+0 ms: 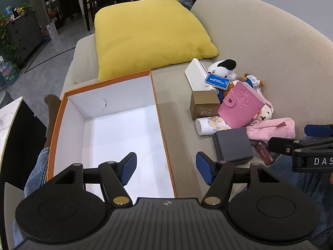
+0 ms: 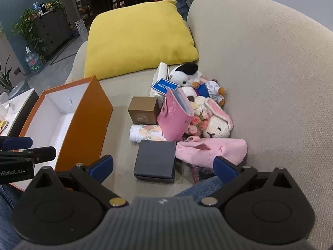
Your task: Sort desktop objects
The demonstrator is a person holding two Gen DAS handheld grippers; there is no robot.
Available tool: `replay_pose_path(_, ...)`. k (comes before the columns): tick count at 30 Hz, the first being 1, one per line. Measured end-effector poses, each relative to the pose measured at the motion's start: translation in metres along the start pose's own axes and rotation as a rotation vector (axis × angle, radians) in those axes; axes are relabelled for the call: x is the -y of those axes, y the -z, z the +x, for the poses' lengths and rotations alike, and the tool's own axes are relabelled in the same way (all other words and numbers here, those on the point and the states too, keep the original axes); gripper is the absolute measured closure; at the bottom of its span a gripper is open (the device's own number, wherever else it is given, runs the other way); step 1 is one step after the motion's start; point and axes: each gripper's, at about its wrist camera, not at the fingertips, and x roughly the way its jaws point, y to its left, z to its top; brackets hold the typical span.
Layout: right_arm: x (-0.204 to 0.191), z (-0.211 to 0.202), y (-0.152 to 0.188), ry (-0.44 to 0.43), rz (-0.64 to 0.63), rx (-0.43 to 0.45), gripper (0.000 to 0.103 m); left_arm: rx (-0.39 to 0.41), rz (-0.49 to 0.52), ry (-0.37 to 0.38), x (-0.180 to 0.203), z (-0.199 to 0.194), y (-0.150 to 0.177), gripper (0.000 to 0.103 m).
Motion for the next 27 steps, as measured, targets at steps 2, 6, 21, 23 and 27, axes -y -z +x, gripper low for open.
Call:
replay_pose_path(2,0.0003,0.0013,-0.0007,0.000,-0.001,-0.001,0.001,0.000,-0.001,0.003,-0.0006,0.0007,0.0012,0.029)
replay_pose_path(6,-0.0002,0.0023,-0.0007,0.001,-0.003,-0.004,0.001,-0.005,-0.004,0.003,-0.0009,0.0032,0.0012,0.029)
replay_pose_path(21,-0.0055,0.0045,0.0025,0.011,-0.029,-0.011,0.001,-0.006,-0.007,-0.001,-0.0023,0.0024,0.0025,0.029)
replay_pose_path(23,-0.0055,0.0036,0.0026,0.011,-0.025,-0.012,0.001,-0.007,-0.007,-0.003,-0.0021,0.0021,0.0024,0.029)
replay_pose_path(27,-0.0058,0.0029,0.0025,0.011,-0.026,-0.012,0.001,-0.002,-0.009,-0.005,-0.0024,0.0004,0.0020,0.029)
